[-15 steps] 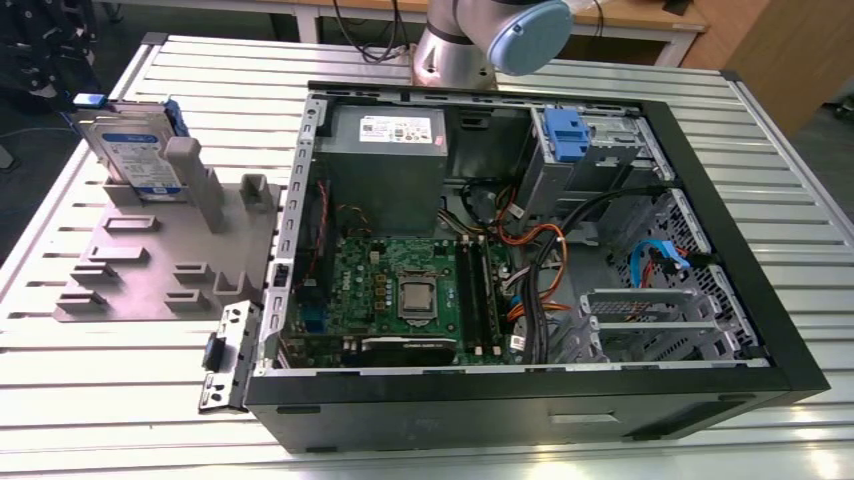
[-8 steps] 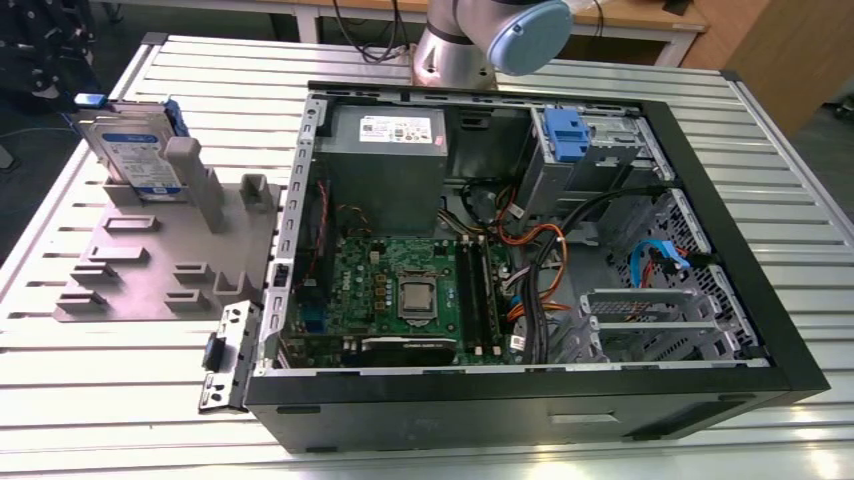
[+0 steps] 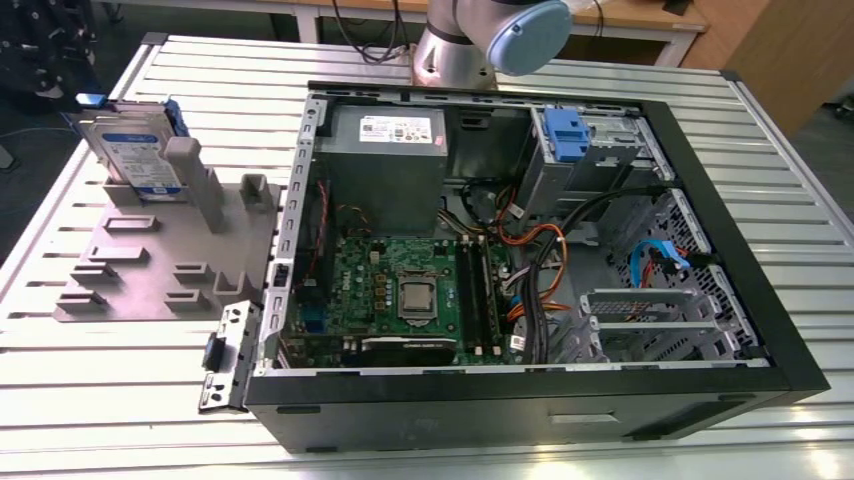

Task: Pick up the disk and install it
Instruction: 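Pick up the disk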

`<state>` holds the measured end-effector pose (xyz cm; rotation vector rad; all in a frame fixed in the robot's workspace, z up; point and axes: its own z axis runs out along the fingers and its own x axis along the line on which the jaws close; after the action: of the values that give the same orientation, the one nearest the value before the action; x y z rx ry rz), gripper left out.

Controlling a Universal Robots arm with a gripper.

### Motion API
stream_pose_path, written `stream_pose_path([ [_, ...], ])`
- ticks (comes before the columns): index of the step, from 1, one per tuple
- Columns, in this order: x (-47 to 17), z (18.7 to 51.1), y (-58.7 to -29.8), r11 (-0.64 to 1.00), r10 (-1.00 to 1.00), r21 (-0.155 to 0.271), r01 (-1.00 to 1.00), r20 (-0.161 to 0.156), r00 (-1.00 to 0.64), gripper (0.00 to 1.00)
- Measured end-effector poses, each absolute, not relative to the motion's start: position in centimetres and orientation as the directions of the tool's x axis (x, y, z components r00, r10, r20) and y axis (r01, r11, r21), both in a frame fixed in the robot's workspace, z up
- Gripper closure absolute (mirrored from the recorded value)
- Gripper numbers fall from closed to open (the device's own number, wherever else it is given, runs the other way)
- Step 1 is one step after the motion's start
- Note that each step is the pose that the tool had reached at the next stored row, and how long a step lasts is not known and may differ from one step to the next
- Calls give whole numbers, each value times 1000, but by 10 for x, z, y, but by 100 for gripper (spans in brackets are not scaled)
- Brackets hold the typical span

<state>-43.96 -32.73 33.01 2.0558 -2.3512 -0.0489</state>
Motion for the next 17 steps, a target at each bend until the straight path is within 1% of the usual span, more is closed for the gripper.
stream_pose_path([
  [6, -440, 327, -327, 51, -999, 35, -998, -7, -51, 53],
  [17, -443, 315, -327, 37, -999, 26, -999, -10, -37, 53],
])
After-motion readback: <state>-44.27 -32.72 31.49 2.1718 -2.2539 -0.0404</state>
